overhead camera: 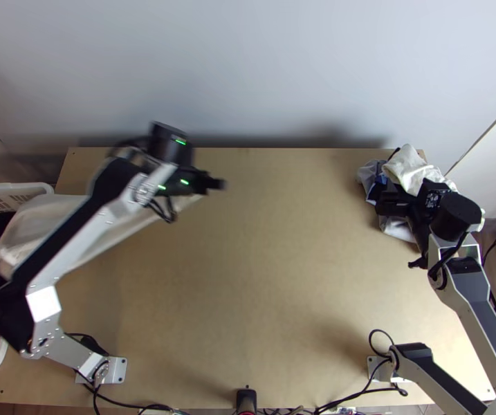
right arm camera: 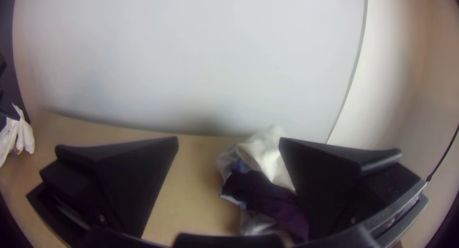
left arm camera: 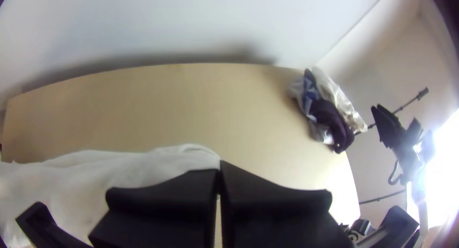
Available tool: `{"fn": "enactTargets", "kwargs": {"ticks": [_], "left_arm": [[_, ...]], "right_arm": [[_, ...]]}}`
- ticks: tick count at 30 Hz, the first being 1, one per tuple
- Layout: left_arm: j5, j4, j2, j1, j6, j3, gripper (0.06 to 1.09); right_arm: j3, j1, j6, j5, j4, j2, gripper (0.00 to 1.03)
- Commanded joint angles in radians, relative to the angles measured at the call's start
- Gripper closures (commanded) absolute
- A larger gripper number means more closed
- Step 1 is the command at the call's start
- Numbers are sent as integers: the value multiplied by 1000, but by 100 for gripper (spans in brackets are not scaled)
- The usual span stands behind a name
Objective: Fold the t-shirt
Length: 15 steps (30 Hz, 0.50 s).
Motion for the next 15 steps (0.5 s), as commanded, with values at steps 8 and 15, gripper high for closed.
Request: {"fn": "enactTargets", "kwargs": {"ticks": [8, 15], "left_arm": [[2, 36, 290, -337, -21, 187, 105], [25, 27, 447, -447, -46, 423, 105]], "right_arm": [[-116, -39, 43, 0, 14, -11, 5], [-139, -122, 36, 0, 57, -16, 5]]}}
